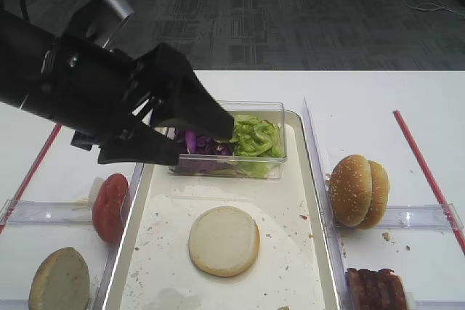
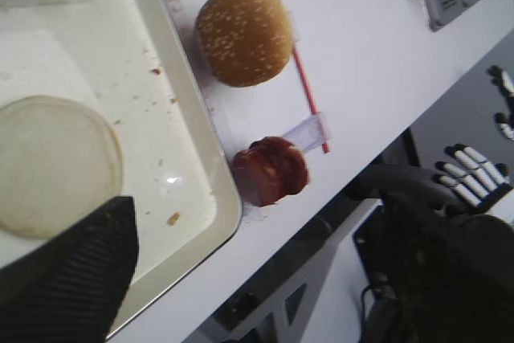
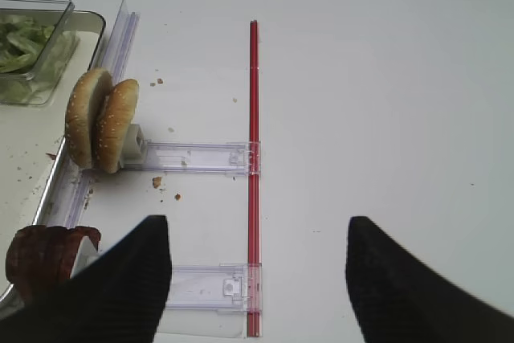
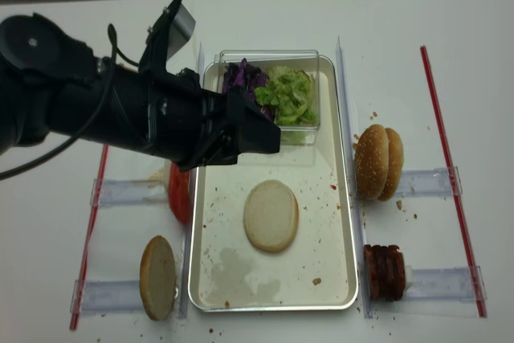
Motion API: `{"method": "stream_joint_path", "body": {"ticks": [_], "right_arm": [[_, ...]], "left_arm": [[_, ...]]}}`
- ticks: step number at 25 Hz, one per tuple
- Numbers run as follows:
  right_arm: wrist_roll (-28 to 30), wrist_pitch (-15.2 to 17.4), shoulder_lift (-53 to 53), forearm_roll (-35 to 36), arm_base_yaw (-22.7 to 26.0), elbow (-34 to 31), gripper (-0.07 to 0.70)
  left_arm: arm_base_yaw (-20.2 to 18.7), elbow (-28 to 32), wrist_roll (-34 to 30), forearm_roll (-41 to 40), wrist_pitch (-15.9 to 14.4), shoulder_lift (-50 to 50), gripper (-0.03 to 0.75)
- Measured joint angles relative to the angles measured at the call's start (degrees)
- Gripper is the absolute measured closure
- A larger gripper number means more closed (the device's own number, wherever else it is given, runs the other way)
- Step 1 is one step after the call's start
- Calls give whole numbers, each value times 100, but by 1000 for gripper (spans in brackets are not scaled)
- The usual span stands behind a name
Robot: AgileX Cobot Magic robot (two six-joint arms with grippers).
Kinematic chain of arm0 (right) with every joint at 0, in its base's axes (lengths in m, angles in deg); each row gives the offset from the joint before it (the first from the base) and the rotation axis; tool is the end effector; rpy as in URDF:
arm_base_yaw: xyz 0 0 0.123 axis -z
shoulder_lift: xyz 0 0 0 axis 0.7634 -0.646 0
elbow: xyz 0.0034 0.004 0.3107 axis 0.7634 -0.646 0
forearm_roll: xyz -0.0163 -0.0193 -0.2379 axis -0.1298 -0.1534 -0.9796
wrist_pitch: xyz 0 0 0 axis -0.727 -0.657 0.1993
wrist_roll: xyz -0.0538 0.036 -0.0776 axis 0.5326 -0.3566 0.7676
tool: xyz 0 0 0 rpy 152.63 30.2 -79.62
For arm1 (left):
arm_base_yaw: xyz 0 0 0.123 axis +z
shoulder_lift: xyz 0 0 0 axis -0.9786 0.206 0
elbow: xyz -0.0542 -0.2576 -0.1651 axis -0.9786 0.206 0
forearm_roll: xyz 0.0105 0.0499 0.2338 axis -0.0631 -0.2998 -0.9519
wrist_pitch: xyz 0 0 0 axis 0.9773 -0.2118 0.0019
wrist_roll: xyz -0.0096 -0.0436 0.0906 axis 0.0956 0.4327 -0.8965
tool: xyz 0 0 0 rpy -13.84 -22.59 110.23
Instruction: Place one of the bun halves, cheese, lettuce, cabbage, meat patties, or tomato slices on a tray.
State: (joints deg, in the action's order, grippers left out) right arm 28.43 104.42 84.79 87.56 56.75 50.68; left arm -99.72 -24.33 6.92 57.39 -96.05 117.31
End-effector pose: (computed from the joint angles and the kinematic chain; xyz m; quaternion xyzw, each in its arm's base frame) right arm -0.0361 0.0125 0.2572 -0.0128 0.8676 -0.0219 0.4967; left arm 0.2058 -0.1539 0.3078 0.1068 0.8913 -0.4192 0.1356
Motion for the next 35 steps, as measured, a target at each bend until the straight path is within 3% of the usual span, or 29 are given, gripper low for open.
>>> {"method": "stream_joint_path", "body": {"ticks": [10, 22, 30, 35], "right_arm": [[0, 0, 0, 0, 0, 0, 125], [0, 0, 0, 0, 0, 0, 125], [0, 0, 0, 0, 0, 0, 125], [0, 0, 0, 0, 0, 0, 125]], "left_arm": [[0, 0, 1810, -2801, 24, 0, 114], [0, 0, 3189, -5775, -975, 0, 114], [0, 0, 3461, -6088, -1156, 0, 116], [589, 0, 3465, -6078, -1156, 0, 116]]}}
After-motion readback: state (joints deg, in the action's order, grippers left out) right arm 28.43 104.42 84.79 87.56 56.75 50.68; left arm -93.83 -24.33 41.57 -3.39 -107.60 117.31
